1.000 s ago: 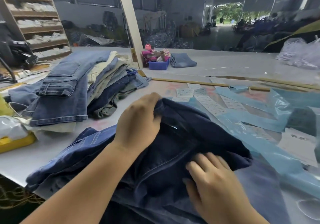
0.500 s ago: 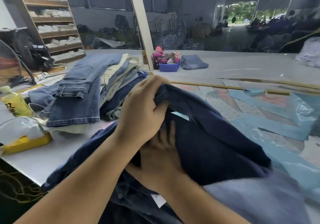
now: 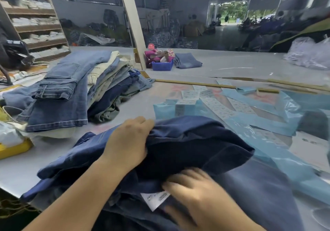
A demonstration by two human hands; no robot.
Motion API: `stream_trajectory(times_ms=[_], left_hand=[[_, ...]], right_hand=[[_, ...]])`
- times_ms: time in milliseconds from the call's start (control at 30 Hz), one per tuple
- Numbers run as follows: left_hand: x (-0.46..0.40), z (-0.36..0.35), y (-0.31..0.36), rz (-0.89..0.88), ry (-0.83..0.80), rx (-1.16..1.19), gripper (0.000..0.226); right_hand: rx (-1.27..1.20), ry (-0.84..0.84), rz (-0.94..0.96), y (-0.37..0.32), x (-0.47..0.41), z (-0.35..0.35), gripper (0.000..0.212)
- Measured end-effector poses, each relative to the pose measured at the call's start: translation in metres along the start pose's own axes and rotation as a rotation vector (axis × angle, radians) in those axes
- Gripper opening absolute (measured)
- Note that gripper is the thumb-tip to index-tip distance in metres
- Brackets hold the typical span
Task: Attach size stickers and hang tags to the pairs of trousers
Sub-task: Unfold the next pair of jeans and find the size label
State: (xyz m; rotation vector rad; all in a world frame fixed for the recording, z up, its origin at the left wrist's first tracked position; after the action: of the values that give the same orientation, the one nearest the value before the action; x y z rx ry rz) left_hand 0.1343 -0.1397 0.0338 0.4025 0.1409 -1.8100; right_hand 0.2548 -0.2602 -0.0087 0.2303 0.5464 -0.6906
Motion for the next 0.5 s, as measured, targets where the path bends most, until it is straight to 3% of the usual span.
stream_trajectory(times_ms=[33,67,100,167,200,233,300,367,500], left_hand=[[0.004,0.001,-0.003,0.005,0.015,0.024,0.034],[0.007,0.004,-0.006,0.003,0.044,0.077,0.034],[0.011,0.009,-0.009,-0.002,0.091,0.129,0.034],[0.019,0.017,-0.009,-0.031,0.179,0.192,0.034],[0.026,0.018,-0.006,-0.055,0.193,0.205,0.034],[0.033,0.016,-0.001,-0.084,0.186,0.207,0.035],[0.046,0.004,0.009,-0.143,0.143,0.145,0.034],[0.055,-0.008,0.015,-0.176,0.088,0.052,0.036],[0.059,-0.011,0.010,-0.026,0.097,-0.031,0.070]], right_hand=[[0.027,0.168,-0.023,0.008,0.015,0.017,0.018],[0.094,0.296,-0.128,0.022,0.030,0.033,0.024],[0.172,0.368,-0.296,0.041,0.047,0.045,0.043],[0.261,0.354,-0.580,0.078,0.075,0.054,0.085],[0.217,0.303,-0.666,0.093,0.083,0.051,0.093],[0.112,0.254,-0.726,0.106,0.085,0.046,0.089],[-0.069,0.179,-0.734,0.121,0.085,0.037,0.054],[0.034,0.155,-0.632,0.119,0.076,0.043,0.029],[0.280,0.495,-0.363,0.093,0.060,0.106,0.028]])
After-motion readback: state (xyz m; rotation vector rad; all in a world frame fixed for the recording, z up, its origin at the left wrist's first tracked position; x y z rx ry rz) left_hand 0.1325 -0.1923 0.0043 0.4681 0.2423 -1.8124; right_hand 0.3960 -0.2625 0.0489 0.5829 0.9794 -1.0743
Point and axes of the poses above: each hand's wrist, its own x-axis away from the middle knuckle, its own z-axis out of the back of the hand, y = z × x, the point moved 6 cm from there along -x, towards the middle knuckle, and after that the axes turned 14 degrees about z, right-handed, at the moved point
